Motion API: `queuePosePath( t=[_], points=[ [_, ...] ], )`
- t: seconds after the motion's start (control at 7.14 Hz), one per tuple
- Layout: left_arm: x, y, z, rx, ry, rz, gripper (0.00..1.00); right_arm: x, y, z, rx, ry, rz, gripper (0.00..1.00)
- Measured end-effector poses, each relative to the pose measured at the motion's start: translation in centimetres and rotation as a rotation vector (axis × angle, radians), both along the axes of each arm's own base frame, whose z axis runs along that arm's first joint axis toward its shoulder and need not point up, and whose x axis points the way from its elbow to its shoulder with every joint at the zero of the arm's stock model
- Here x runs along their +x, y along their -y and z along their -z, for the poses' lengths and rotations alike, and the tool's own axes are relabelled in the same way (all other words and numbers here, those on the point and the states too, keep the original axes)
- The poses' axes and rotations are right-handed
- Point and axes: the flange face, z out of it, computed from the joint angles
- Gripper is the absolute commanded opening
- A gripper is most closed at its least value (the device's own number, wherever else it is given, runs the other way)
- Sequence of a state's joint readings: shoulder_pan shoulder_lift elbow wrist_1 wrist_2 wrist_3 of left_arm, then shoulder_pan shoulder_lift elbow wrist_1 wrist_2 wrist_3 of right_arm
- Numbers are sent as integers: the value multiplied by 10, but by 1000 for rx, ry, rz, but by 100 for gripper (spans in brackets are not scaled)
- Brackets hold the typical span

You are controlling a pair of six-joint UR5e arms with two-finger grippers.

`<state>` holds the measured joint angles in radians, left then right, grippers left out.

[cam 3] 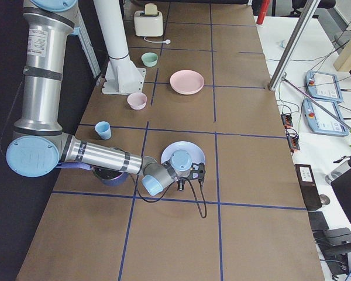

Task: Stack three plates with pink and blue
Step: 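Reach the right gripper to the light blue plate's rim and grasp it, then carry the light blue plate with the right gripper onto the pink plate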

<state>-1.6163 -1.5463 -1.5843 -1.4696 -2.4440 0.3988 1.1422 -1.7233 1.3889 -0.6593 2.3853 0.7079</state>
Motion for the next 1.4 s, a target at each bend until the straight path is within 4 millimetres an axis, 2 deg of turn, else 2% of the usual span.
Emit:
queuePosePath(
  t=[0.42,0.56,0.7,0.84,0.98,1.12,1.26,1.4],
  points=[
    [-2,0,1,3,1,5,100,0,-3,5,31,23,3,0],
    [-2,0,1,2,2,6,100,-2,-1,15,30,44,2,0],
    [-3,0,1,0,2,7,100,-8,7,43,18,88,-13,0],
    [-3,0,1,-2,2,8,100,-20,26,88,-8,145,-49,0],
    [-3,0,1,-4,2,9,100,-44,52,141,-43,203,-87,0],
    [-3,0,1,-5,2,11,100,-82,75,196,-71,255,-106,0],
    [-3,0,1,-7,2,12,100,-128,90,248,-95,301,-112,0],
    [-2,0,1,-8,0,13,100,-180,94,299,-120,338,-110,0]
  ],
)
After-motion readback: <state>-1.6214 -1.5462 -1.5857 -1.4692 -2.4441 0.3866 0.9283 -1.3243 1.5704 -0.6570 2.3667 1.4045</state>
